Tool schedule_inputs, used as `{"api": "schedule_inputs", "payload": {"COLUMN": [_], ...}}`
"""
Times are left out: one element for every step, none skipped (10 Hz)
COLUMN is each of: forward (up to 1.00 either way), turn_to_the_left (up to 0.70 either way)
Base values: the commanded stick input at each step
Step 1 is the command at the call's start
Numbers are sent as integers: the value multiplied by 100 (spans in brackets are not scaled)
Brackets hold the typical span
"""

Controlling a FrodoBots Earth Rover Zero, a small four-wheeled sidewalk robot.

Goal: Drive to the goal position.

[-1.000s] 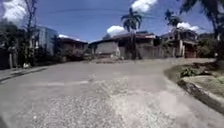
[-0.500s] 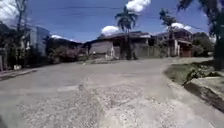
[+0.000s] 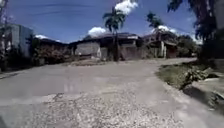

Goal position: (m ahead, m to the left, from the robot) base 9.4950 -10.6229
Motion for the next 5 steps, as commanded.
{"api": "schedule_inputs", "payload": {"forward": [85, 85, 85, 85, 85], "turn_to_the_left": [16, 20, 13, 2, 3]}}
